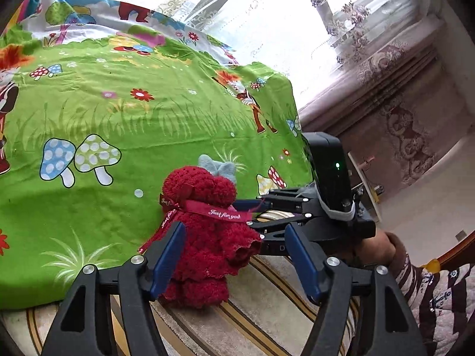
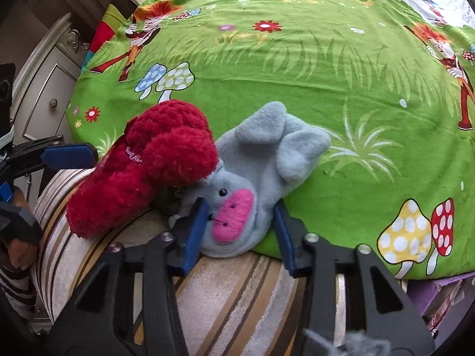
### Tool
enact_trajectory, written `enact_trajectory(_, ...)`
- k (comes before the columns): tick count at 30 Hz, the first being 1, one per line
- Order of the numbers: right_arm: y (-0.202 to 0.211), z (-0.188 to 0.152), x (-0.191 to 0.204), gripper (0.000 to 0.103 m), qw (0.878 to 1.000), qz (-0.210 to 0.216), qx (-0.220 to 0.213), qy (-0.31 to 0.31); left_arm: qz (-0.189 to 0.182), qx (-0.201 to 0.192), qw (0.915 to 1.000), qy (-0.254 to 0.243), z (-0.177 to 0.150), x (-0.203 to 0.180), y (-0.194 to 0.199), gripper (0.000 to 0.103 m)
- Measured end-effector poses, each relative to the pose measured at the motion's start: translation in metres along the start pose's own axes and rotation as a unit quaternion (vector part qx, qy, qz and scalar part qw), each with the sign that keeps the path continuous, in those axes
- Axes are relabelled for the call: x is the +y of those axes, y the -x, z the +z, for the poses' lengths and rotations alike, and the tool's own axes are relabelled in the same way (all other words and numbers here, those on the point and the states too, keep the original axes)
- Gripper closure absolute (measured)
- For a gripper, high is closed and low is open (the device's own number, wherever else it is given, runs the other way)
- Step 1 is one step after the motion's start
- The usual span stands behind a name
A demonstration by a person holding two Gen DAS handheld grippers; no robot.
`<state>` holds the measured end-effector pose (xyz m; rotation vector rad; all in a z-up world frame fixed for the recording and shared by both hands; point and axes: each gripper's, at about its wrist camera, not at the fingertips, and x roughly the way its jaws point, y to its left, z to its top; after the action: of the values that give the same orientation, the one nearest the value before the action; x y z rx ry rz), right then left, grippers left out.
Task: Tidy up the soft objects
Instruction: 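Grasp the red fluffy bear with the left tool while the right tool grasps the grey elephant puppet, then carry both toys into the box and open the right tool, then the left tool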
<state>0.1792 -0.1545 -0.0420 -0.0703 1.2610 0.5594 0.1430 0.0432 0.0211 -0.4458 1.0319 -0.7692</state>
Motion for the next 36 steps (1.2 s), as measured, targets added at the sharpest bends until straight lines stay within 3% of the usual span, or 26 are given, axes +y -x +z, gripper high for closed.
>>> enact_trajectory(3,0.004,-0.001,0.001,0.068,1.000,0.008,-0.008,0.001,-0.026,-0.019,0.9981,0.052,0.003,0.016,0.007,0.030)
enact_trajectory(5,0.007,-0.002,0.000,0.071,1.000,0.010,-0.013,0.002,0.001,-0.024,0.9971,0.072,0.005,0.025,0.007,0.030)
enact_trajectory(7,0.010,-0.004,-0.003,0.081,1.000,0.005,-0.015,0.003,0.049,0.001,0.9959,0.076,0.007,0.029,-0.004,0.030)
enact_trajectory(10,0.015,-0.007,-0.008,0.081,1.000,0.011,-0.020,-0.003,0.064,0.062,0.9930,0.077,0.003,0.029,-0.032,0.032)
enact_trajectory(11,0.017,-0.008,-0.009,0.081,1.000,0.012,-0.023,-0.003,0.074,0.076,0.9921,0.066,0.002,0.025,-0.039,0.037)
enact_trajectory(12,0.020,-0.010,-0.010,0.081,1.000,0.012,-0.026,-0.003,0.083,0.091,0.9907,0.059,0.001,0.023,-0.047,0.058)
enact_trajectory(13,0.023,-0.011,-0.012,0.081,1.000,0.011,-0.029,-0.004,0.089,0.101,0.9893,0.057,0.000,0.022,-0.051,0.066)
enact_trajectory(19,0.048,-0.024,-0.026,0.081,0.998,0.014,-0.056,-0.023,0.120,0.081,0.9893,0.018,-0.002,0.004,-0.045,0.076)
enact_trajectory(26,0.092,-0.054,-0.059,0.081,0.993,0.009,-0.096,-0.064,0.130,0.038,0.9907,0.005,0.005,-0.018,-0.035,0.076)
enact_trajectory(36,0.178,-0.133,-0.151,0.081,0.971,-0.046,-0.161,-0.173,0.101,0.041,0.9930,-0.046,0.013,-0.080,-0.067,0.076)
